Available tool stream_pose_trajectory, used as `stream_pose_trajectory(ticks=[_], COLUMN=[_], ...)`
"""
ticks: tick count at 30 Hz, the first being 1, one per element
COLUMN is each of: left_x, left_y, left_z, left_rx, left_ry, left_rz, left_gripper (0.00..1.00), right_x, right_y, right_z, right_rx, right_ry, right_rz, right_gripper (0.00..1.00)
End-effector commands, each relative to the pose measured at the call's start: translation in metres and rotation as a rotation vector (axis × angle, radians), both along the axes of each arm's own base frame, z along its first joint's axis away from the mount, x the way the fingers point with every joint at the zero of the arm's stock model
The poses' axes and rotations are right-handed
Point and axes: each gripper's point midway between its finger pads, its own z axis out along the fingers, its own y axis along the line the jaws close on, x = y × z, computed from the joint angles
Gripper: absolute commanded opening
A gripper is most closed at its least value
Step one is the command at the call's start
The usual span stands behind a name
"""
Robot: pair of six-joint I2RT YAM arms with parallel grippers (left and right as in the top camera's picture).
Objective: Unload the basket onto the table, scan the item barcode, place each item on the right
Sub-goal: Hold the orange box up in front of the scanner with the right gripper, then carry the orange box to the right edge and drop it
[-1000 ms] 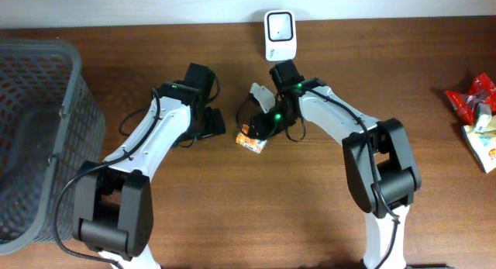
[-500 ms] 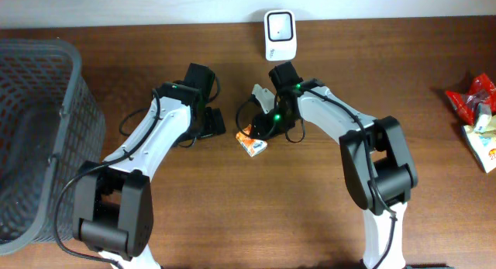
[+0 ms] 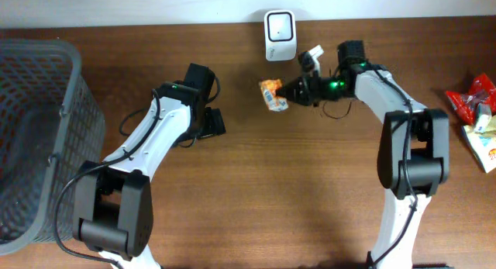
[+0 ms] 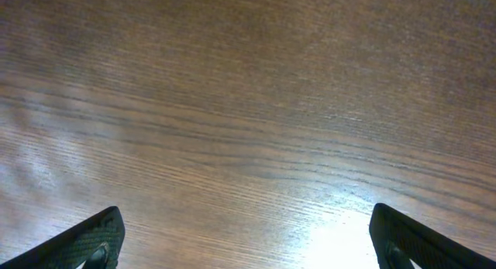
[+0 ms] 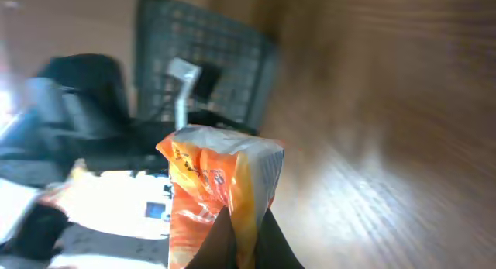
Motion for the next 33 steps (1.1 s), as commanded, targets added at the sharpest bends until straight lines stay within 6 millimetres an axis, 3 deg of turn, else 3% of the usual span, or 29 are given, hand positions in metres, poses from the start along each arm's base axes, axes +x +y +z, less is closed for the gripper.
stream_pose_trajectory(ticks=[1,6,7,10,14,15,16,21,23,25,27,31,33], left_x=[-0.002,-0.002,-0.002,-0.002,-0.002,-0.002,-0.002,-0.002,-0.002,-0.002,-0.002,-0.002,-0.002], left_y=[0.002,0.002,0.002,0.002,0.002,0.002,0.002,0.002,0.002,0.002,0.002,0.002,0.002], left_z=[0.005,0.005,0.005,0.005,0.005,0.005,0.005,0.005,0.005,0.005,0.005,0.005,0.005], left_rx=[0.003,0.003,0.003,0.003,0.003,0.003,0.003,0.003,0.003,0.003,0.003,0.003,0.003], left_ry=[-0.012,-0.012,-0.012,-0.012,-0.012,-0.012,-0.012,-0.012,-0.012,-0.012,-0.012,-0.012,-0.012], left_rz=[0.007,0.007,0.007,0.007,0.007,0.007,0.007,0.007,0.007,0.007,0.007,0.007,0.007], left_gripper=[0.99,0.99,0.99,0.99,0.99,0.99,0.99,0.99,0.99,0.99,0.99,0.99,0.99], right_x=[0.007,0.034,0.04,0.051,0.056,0.063,0.084,0.124,0.139,0.151,0.168,0.191,0.198], right_y=[-0.014,-0.016,-0.018,-0.031,-0.036,-0.037,-0.042,-0.064,-0.083,-0.122,-0.136,-0.068,-0.044], right_z=[0.024,0.041,0.046,0.056,0.053,0.049,0.04,0.02,0.018,0.013,0.049,0.07,0.079], right_rx=[0.118,0.119,0.119,0.115,0.097,0.072,-0.001,-0.21,-0.388,-0.84,-1.301,-1.504,-1.522], right_ry=[-0.032,-0.409,-0.419,-0.418,-0.351,-0.292,-0.208,-0.193,-0.187,-0.22,-0.523,-1.089,-1.251], right_rz=[0.005,0.021,0.016,-0.012,-0.048,-0.088,-0.209,-0.467,-0.57,-0.719,-0.803,-0.47,-0.404], right_gripper=[0.04,0.04,0.04,0.04,0.04,0.04,0.04,0.04,0.04,0.04,0.04,0.04,0.04])
